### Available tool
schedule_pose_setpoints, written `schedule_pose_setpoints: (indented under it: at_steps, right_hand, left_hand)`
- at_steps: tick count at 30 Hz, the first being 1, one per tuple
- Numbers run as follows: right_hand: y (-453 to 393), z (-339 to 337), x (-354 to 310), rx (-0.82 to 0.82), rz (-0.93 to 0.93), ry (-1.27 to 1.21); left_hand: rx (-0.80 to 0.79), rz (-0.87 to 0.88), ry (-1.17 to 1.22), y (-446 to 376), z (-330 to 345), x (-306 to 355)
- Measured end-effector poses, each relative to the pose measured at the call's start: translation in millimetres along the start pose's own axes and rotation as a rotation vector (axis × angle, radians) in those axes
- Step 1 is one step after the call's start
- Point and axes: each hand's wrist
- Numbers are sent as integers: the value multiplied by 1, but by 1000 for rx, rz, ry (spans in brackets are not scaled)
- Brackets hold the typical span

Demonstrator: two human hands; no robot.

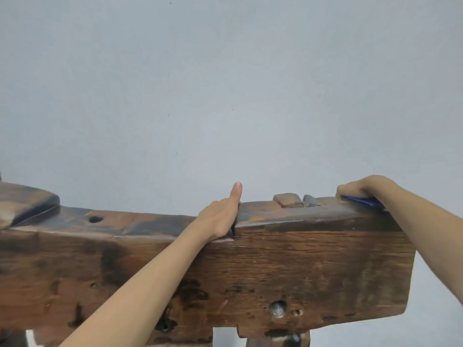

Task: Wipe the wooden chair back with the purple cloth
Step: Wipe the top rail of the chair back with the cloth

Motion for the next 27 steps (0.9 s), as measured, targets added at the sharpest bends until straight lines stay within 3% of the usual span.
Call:
schedule_pose_setpoints:
  at_steps: [4, 8, 18, 23, 27]
  right_hand:
    - [-10, -10, -34, -136, -59, 63]
    - [-5, 0, -52, -140, -292, -135]
    - [9, 22, -41, 297, -471, -302]
    - [48, 41, -49, 484, -657, -618]
    - [80, 61, -103, 418, -842, -321]
  left_hand:
    - [12, 14, -10, -9, 2, -2]
    - [8, 1, -19, -14, 1, -5]
    - [6, 14, -45, -8, 1, 1]
    - [23, 0, 34, -13, 2, -2]
    - [71, -64, 299, -19, -2, -6]
Point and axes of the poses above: each hand's wrist, its own y-axis away from the middle knuckle, its own z-axis out of the palm, x = y × z, and after that the axes turned 5 degrees about -x, right-handed
